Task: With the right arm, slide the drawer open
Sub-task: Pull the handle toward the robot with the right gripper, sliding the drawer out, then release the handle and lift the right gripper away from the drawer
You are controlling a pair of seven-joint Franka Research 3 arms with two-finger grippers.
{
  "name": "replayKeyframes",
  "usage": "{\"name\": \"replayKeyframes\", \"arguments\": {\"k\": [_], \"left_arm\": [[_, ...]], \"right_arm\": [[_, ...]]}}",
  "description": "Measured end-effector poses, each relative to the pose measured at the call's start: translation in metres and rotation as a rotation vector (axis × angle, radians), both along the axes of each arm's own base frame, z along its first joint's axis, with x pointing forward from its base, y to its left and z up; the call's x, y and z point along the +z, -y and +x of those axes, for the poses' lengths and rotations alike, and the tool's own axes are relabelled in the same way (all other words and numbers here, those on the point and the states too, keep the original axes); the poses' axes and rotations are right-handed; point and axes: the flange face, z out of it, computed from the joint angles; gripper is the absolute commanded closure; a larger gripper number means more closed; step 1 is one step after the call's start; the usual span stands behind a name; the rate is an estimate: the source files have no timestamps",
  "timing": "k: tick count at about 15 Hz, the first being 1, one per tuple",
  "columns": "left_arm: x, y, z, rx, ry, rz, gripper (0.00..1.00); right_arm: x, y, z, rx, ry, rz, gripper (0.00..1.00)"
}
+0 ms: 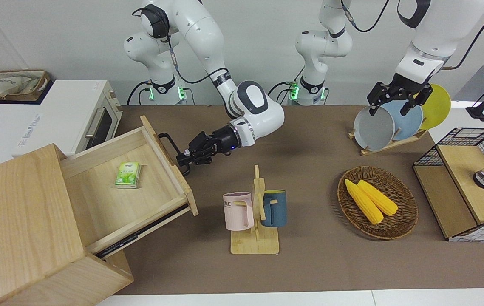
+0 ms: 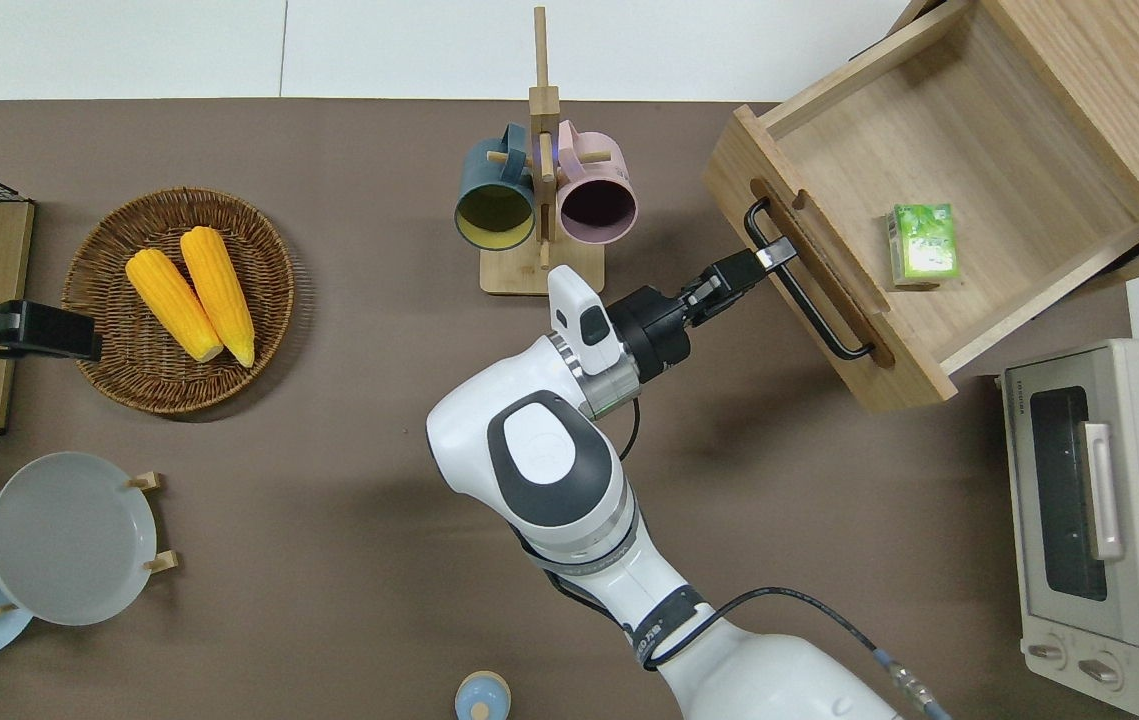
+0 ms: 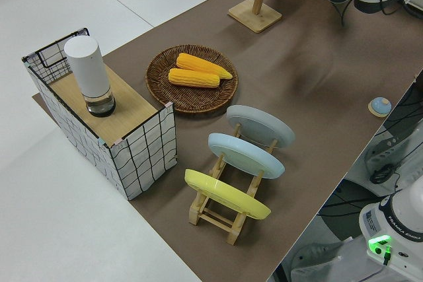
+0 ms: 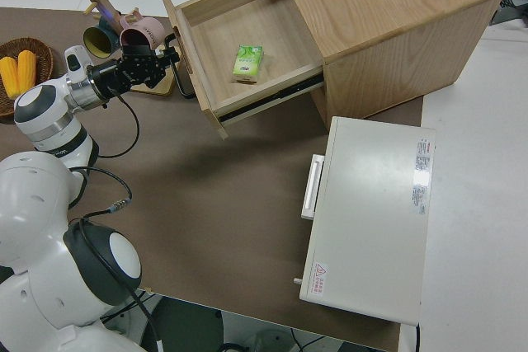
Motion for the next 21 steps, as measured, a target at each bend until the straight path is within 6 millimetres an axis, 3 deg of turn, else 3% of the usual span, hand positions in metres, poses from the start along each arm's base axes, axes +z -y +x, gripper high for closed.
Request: {"name": "replayKeyframes", "arguments": {"k": [8,14,15,16,18,19,21], "left_arm": [[0.0,0.0,0.0,0.0,0.0,0.0,0.0],[0.0,0.0,0.0,0.0,0.0,0.0,0.0],[0.0,0.0,0.0,0.0,0.0,0.0,0.0],[0.0,0.0,0.0,0.0,0.0,0.0,0.0],[0.0,0.0,0.0,0.0,0.0,0.0,0.0],[0.0,0.0,0.0,0.0,0.0,0.0,0.0],[0.0,0.0,0.0,0.0,0.0,0.0,0.0]], "right_arm": [[0.002,-0.018,-0.011,-0.012,0.007,0.004,0.996],[0.001,-0.019,-0.009,-0.02,0.01,0.004,0.967],[0.001,-0.019,-0.009,-0.021,0.01,0.003,0.905],[0.001,-0.019,-0.009,-0.021,0.01,0.003,0.755],[0.001,-0.019,-0.009,-0.024,0.012,0.001,0.188],[0.002,-0.02,-0.01,-0.031,0.015,-0.003,0.023],[0.006,-0.024,-0.014,-0.04,0.025,-0.008,0.019]]}}
